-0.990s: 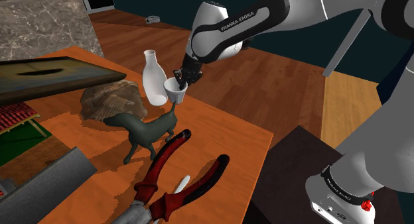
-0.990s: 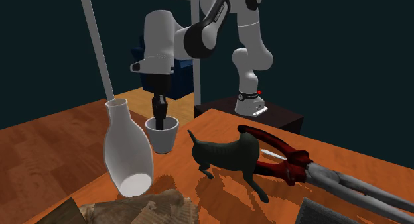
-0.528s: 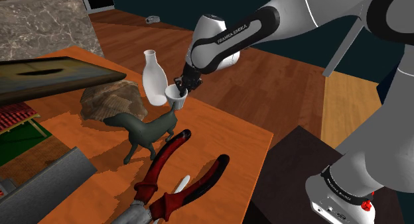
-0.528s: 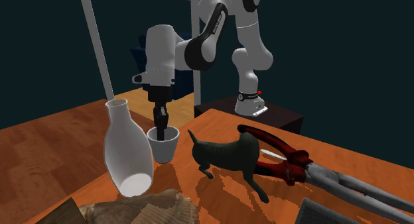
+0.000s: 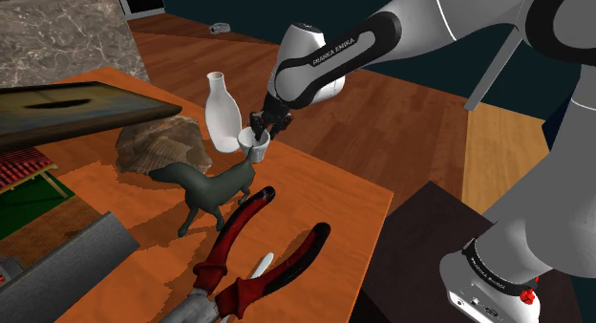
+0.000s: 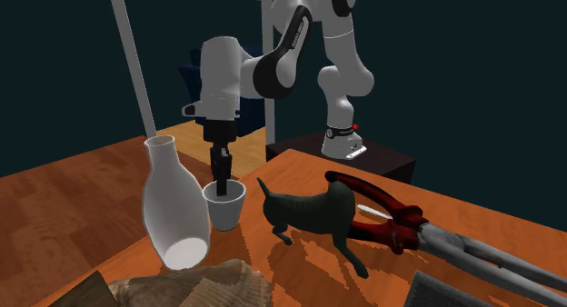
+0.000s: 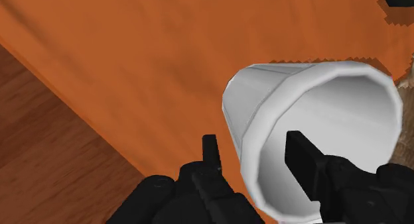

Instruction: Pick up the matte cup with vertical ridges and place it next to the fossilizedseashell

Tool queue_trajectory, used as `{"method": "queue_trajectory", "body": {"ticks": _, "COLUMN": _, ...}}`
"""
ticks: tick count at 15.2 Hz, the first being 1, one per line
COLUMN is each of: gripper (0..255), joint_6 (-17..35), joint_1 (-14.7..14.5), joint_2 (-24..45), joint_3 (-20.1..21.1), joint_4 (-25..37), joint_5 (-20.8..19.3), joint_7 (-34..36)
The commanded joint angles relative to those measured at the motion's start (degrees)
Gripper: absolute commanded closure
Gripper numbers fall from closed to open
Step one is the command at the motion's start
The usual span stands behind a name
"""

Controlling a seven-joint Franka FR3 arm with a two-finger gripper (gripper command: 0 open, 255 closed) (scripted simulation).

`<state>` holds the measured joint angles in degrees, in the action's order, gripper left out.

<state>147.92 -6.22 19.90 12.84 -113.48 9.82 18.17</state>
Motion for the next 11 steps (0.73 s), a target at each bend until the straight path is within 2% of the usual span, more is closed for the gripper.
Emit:
{"method": "queue_trajectory", "body": {"ticks": 1, "gripper": 0, "joint_6": 0.0, "joint_1": 0.0, "joint_2": 0.0, "joint_3": 0.0, "joint_4": 0.0, "joint_5": 0.0, "joint_7": 0.0}}
{"method": "queue_trajectory", "body": {"ticks": 5, "gripper": 0, "joint_6": 0.0, "joint_1": 0.0, "joint_2": 0.0, "joint_3": 0.0, "joint_4": 0.0, "joint_5": 0.0, "joint_7": 0.0}}
{"method": "queue_trajectory", "body": {"ticks": 9, "gripper": 0, "joint_6": -5.2, "joint_1": 1.3, "joint_2": -6.1, "joint_3": 0.2, "joint_4": -1.0, "joint_5": 1.1, "joint_7": -0.7}}
{"method": "queue_trajectory", "body": {"ticks": 11, "gripper": 0, "joint_6": -5.2, "joint_1": 1.3, "joint_2": -6.1, "joint_3": 0.2, "joint_4": -1.0, "joint_5": 1.1, "joint_7": -0.7}}
